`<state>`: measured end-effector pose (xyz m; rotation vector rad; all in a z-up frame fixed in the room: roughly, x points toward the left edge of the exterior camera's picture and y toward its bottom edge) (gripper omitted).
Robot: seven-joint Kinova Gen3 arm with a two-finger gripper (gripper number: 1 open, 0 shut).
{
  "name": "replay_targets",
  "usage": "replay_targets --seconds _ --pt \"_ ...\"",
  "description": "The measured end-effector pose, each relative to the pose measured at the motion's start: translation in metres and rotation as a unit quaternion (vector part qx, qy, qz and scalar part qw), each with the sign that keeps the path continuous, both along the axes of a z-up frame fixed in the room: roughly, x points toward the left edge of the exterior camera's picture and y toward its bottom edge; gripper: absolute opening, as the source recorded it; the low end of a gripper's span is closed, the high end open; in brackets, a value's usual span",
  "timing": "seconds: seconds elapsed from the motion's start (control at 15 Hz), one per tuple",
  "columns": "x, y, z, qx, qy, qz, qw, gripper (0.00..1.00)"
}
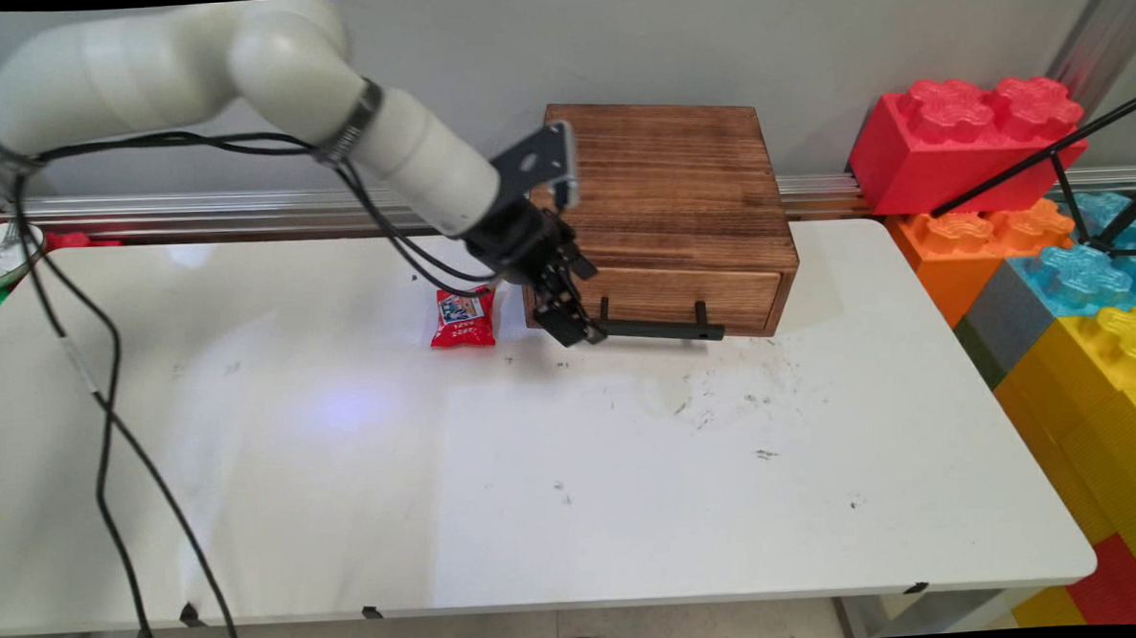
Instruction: Open the drawer
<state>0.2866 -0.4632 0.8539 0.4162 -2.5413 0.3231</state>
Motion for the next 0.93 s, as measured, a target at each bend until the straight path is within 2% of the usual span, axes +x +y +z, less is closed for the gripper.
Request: replay_targets --seconds 0.47,0.93 --pt "-0.04 -0.022 -0.041 -0.005 -0.025 -0.04 0.9989 1.0" --pt "-0.058 -0.034 -0.068 -0.004 -0.04 -0.043 0.9983 1.0"
